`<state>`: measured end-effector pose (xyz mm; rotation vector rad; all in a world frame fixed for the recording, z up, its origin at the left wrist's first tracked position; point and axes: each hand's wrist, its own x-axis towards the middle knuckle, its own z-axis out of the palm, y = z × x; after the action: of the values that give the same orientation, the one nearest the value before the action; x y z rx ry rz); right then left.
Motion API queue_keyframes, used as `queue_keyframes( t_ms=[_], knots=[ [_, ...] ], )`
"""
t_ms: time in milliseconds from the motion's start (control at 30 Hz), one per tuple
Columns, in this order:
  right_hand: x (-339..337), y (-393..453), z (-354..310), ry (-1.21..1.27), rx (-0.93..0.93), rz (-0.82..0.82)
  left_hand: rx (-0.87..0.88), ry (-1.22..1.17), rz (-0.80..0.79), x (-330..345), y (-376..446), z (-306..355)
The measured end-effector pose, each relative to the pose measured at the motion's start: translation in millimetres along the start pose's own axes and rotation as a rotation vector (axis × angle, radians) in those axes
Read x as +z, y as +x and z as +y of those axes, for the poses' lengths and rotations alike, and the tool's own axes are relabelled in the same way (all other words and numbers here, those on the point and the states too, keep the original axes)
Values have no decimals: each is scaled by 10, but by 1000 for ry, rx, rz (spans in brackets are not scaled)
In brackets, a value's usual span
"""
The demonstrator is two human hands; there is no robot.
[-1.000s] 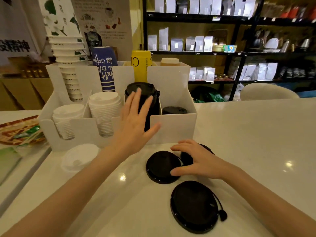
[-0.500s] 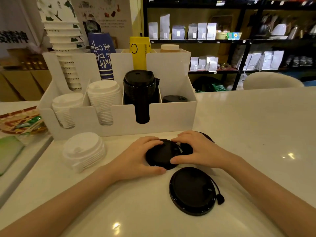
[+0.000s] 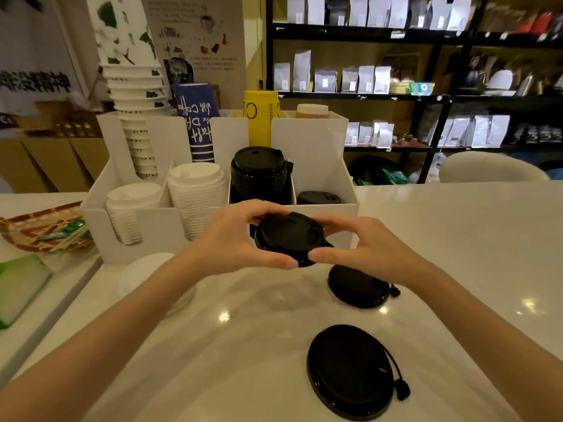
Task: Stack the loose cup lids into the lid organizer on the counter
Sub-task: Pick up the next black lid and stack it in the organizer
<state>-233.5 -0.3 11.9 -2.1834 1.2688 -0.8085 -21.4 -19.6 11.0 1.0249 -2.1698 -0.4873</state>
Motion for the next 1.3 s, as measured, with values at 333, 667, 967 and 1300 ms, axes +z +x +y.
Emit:
queue_keyframes(
  t_ms=[333,667,967,1300],
  knots=[
    [-318,521,-304,20,-138,254,40,-27,103,-575,444,140],
    [-112,981,-184,160,-128,606,0,-14,451,-465,710,-99],
    [15,1116,-11,60,-125,468,-98,51,450,-310,782,-278],
    [18,1061,-25,28,-89,448,-161,38,344,-338,789,-333]
  ],
)
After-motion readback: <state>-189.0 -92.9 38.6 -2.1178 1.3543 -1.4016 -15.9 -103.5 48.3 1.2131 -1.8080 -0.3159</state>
